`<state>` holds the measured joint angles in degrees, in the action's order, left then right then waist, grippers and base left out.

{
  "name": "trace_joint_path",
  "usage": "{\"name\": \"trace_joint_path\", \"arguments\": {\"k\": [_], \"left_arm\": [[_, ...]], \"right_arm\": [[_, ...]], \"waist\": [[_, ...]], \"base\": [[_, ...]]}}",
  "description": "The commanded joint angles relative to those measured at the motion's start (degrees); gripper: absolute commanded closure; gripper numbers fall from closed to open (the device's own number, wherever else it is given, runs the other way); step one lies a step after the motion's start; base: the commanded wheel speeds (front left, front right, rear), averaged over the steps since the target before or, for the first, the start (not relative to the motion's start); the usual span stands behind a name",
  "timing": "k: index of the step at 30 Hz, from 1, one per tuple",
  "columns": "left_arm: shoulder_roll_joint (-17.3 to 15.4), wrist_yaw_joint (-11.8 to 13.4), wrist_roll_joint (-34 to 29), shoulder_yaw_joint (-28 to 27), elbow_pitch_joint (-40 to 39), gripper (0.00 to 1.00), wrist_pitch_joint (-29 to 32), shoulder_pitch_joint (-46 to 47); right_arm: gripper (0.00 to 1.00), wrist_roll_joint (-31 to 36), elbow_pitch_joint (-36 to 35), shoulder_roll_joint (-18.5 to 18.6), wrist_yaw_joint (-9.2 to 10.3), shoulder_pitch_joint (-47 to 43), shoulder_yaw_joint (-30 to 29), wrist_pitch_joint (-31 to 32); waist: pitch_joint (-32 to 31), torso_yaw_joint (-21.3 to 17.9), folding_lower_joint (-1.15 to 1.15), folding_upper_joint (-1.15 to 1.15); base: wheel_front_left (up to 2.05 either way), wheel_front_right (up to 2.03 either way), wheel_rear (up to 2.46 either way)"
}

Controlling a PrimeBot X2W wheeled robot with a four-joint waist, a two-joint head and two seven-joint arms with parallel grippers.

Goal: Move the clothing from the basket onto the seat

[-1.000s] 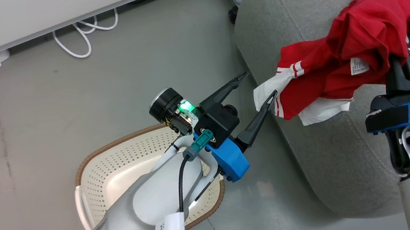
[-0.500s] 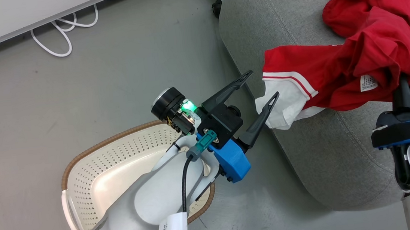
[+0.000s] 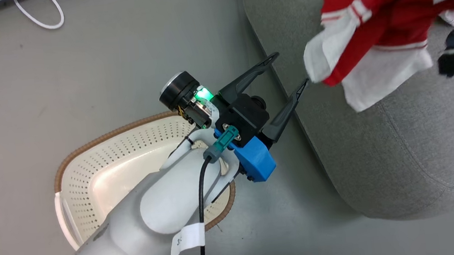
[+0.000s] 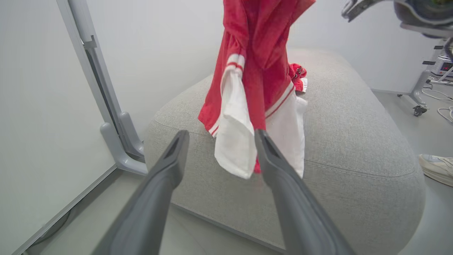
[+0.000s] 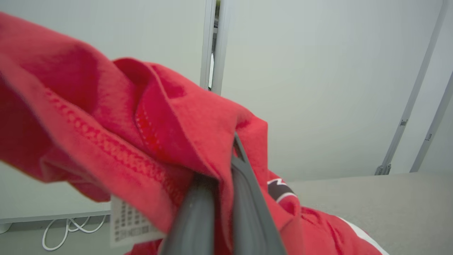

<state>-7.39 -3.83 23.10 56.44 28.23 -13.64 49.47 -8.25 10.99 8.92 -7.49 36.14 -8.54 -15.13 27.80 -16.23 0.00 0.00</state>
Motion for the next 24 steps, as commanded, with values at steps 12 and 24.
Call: {"name": "trace_joint_path", "arguments": {"k": [12,24], "left_arm": [[-1.7,0.56,-3.09,0.62,-4.06,0.0,2.13,7.78],[-3.48,0.81,-4.27,0.95,-7.37,0.0,3.41,10.49]], "right_arm": [[1.0,-1.25,-2.26,14.35,-0.01,23.9,-16.93,-0.03],[1.0,2.02,8.11,22.72,-0.01,24.84,-27.06,-0.03]], "waist": [[14.95,1.59,0.0,0.0],[20.79,1.4,0.0,0.0]], "base": [[0.0,0.0,0.0],[0.0,0.0,0.0]]}}
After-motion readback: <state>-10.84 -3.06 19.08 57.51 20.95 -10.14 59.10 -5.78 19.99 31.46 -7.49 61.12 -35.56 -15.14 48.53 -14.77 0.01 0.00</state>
